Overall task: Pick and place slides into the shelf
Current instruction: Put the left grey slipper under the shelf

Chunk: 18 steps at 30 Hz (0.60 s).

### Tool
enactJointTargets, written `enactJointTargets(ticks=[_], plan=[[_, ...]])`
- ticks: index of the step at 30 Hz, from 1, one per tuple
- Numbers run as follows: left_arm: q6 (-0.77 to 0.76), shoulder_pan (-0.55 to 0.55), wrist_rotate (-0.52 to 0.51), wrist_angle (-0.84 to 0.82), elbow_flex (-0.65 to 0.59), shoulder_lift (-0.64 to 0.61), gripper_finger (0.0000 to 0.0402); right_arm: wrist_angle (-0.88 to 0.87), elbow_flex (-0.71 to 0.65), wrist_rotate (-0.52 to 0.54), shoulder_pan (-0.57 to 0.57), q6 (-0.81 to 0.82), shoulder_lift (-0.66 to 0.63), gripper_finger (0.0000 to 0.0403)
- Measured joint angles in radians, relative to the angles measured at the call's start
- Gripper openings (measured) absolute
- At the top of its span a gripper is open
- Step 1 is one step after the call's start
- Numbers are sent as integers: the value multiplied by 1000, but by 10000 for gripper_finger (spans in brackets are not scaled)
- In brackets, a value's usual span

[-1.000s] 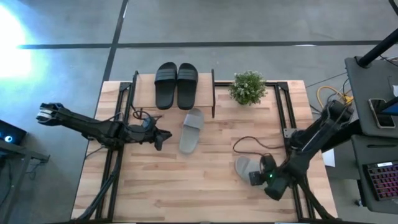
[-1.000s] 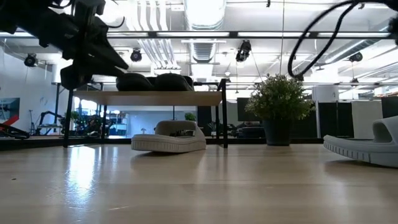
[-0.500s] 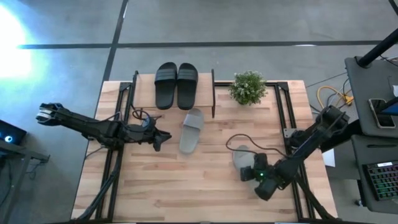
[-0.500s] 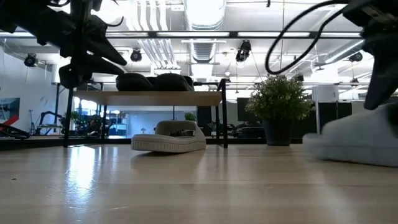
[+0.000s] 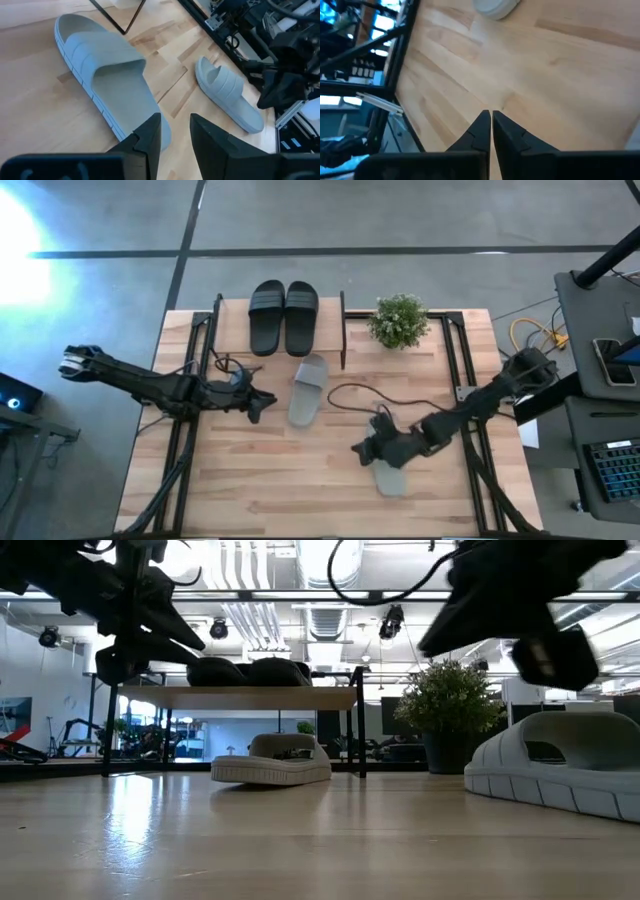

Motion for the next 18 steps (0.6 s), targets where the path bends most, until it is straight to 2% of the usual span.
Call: enactJointTargets(ticks=[5, 10, 14, 16, 18], plan=[[2, 0, 25, 65, 5, 23, 89, -93, -1, -76, -24, -24, -5, 43], [81, -1, 154, 216, 7, 103, 89, -283, -2, -95, 53, 66, -57, 104], [83, -1, 166, 261, 9, 168, 89, -286, -2, 19, 136, 37, -156, 128], [83, 0, 170, 284, 9, 191, 89, -306, 4, 86, 169, 11, -212, 121], [82, 0, 182, 324, 9, 210, 89, -422, 21, 109, 187, 25, -261, 102]])
